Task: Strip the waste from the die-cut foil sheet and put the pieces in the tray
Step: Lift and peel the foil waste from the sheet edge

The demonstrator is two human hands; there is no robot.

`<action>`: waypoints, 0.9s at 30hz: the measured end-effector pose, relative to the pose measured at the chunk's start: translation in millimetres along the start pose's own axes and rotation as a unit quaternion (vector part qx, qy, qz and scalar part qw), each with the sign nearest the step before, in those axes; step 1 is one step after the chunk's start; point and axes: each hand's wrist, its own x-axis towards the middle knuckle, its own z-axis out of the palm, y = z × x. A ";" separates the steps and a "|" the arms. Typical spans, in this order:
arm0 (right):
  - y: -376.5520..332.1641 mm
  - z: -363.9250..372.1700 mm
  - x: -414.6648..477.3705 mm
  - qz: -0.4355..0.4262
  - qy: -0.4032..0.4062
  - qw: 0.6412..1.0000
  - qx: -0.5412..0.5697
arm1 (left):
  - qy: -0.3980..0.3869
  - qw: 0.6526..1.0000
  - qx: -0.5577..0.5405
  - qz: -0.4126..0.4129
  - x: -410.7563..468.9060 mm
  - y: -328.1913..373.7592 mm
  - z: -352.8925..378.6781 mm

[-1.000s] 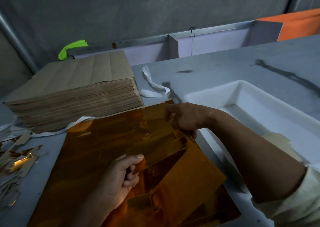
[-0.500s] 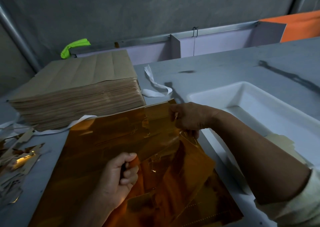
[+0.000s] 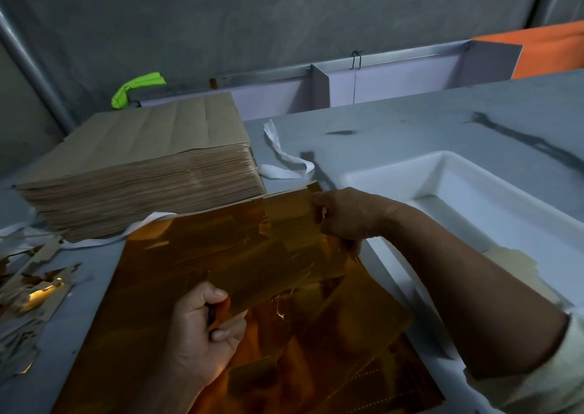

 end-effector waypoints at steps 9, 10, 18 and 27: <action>3.7 2.1 2.7 -0.007 0.005 1.000 -0.029 | 0.023 0.997 0.077 -0.001 -3.6 -4.6 9.9; 3.6 2.5 2.5 -0.006 0.004 1.000 -0.027 | 0.028 0.995 0.094 -0.001 -3.5 -5.7 10.2; 2.6 2.3 2.3 0.000 -0.004 0.999 -0.034 | -0.003 0.977 0.213 0.019 -7.3 -3.8 20.7; 2.4 3.0 2.7 0.004 -0.015 1.000 -0.025 | 0.101 0.967 0.212 0.100 18.3 38.8 24.7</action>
